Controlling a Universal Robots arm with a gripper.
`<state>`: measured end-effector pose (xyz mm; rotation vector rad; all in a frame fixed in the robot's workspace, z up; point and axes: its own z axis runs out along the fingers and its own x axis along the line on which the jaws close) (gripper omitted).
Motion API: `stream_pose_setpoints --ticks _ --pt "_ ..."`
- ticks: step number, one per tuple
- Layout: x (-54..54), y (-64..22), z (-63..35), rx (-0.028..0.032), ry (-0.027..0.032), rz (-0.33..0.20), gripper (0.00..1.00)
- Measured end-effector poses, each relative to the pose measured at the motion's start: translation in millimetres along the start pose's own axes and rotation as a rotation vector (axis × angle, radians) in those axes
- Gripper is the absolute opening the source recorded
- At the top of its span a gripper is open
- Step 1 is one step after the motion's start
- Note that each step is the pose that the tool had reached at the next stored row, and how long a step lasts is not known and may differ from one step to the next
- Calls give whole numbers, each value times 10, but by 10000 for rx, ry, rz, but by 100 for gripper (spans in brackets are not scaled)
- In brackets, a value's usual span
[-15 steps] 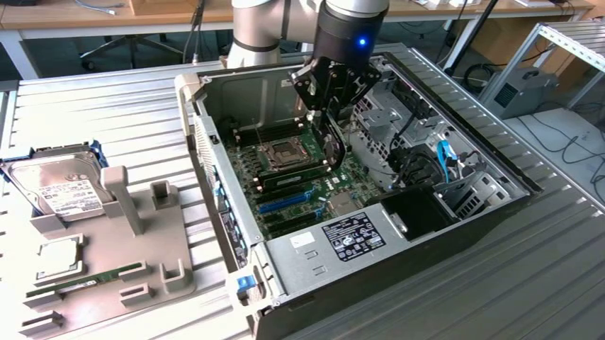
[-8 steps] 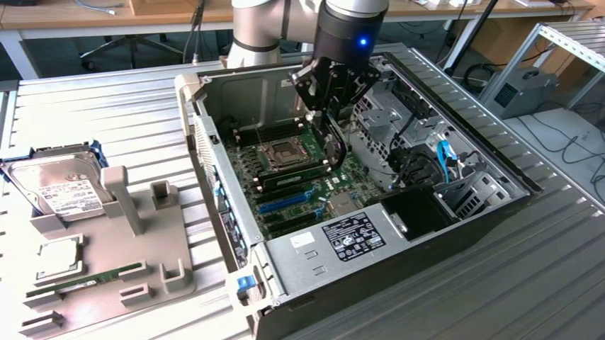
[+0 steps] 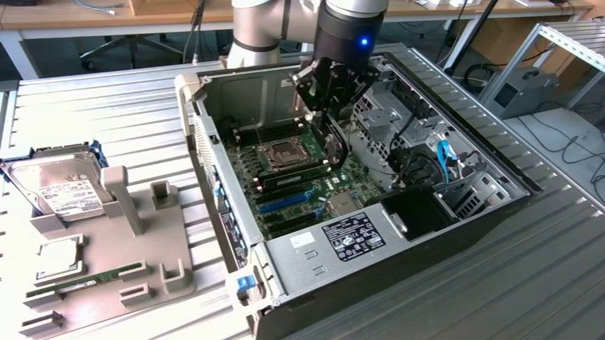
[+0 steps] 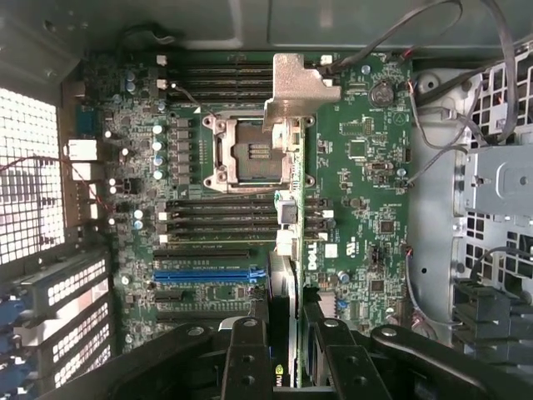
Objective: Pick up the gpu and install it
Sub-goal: 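Insert the gpu into the slot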
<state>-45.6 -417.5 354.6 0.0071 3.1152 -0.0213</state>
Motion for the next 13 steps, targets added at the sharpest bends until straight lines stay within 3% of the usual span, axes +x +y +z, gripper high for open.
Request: stream_pose_setpoints --ticks 13 --pt "0 0 0 -20 -11 -769 26"
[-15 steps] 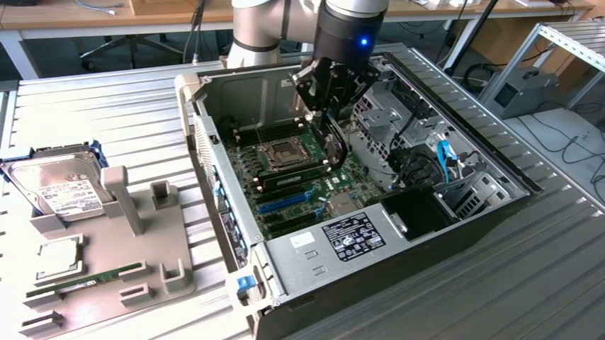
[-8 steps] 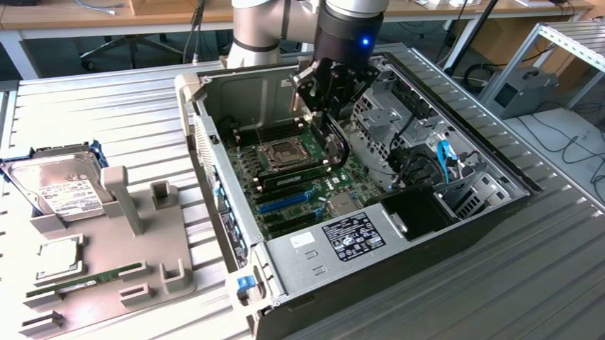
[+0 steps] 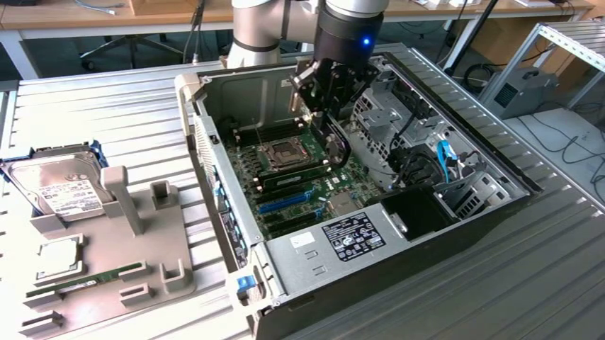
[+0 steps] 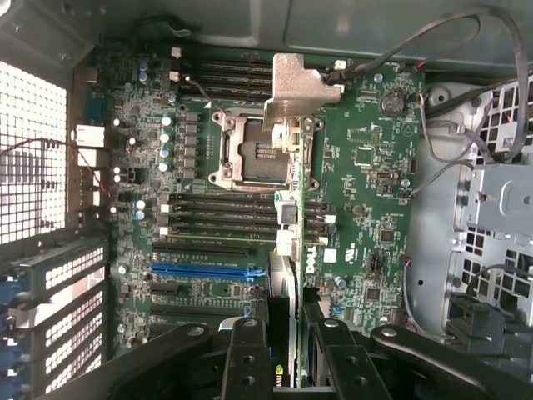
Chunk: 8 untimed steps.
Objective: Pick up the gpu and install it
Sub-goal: 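Insert the gpu into the slot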
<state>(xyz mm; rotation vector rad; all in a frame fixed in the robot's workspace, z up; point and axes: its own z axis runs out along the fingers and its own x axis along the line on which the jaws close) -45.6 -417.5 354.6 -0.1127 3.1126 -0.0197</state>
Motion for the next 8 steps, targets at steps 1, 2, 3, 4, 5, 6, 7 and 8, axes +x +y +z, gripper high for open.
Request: stream_pose_setpoints --ticks 1,2,3,4,5,6,7,8 --pt "0 0 0 -1 0 -51 26" --pt "0 0 0 -3 -1 -91 26" --pt "0 0 0 -4 -2 -144 26" --pt "0 0 0 -5 -2 -183 26" --pt "0 0 0 -6 -3 -234 26" --pt "0 0 0 -7 -4 -280 26" --pt "0 0 0 -9 -5 -321 26" --pt "0 0 0 -9 -5 -366 26"
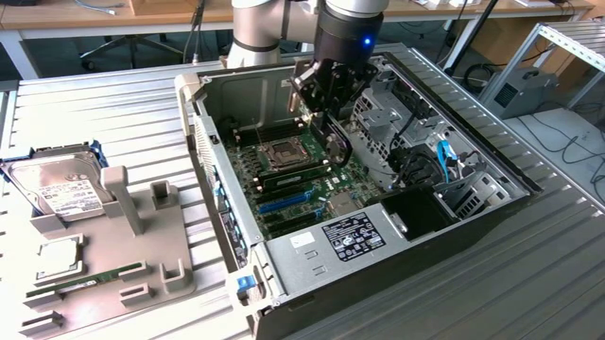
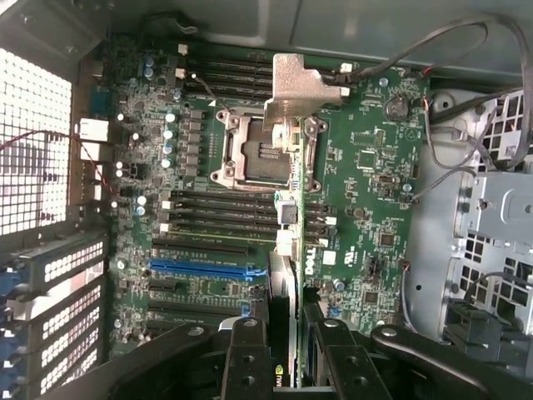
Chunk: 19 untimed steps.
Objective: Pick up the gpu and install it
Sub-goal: 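Insert the gpu into the slot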
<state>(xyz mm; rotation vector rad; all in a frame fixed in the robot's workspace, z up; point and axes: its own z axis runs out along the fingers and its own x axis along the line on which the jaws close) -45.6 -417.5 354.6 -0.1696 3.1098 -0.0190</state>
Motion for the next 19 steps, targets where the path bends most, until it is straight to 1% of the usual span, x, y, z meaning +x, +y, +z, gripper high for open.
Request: stream_pose_setpoints --ticks 19 --pt "0 0 0 -25 -12 -919 26"
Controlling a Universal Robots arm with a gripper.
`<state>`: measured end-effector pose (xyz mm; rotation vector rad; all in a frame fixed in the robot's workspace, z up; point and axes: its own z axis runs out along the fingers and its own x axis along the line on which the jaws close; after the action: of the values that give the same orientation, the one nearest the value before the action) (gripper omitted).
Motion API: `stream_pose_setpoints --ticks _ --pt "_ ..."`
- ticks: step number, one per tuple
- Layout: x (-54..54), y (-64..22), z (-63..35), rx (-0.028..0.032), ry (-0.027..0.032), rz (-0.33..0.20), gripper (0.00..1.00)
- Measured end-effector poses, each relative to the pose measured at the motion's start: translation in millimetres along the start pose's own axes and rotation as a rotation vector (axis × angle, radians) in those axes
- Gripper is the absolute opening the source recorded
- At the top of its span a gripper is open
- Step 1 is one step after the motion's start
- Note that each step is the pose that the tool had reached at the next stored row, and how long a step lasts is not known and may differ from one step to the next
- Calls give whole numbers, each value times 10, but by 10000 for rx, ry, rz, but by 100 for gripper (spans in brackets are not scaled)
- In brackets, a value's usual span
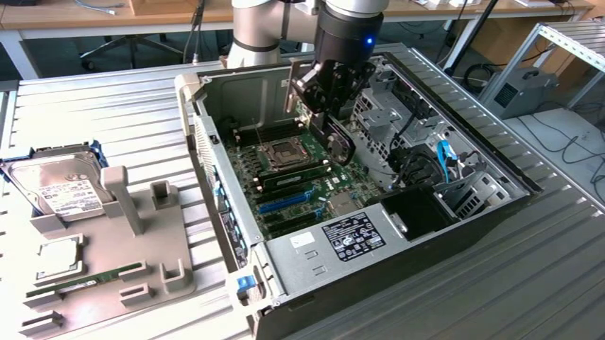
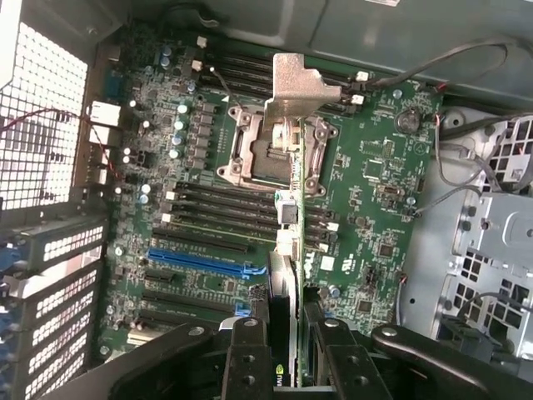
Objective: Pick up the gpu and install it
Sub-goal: 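Insert the gpu into the slot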
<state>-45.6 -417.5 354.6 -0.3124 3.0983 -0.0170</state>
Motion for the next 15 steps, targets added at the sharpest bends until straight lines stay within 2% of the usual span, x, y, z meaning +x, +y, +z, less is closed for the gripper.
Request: stream_pose_setpoints --ticks 15 --pt "0 0 0 -18 -9 -679 26"
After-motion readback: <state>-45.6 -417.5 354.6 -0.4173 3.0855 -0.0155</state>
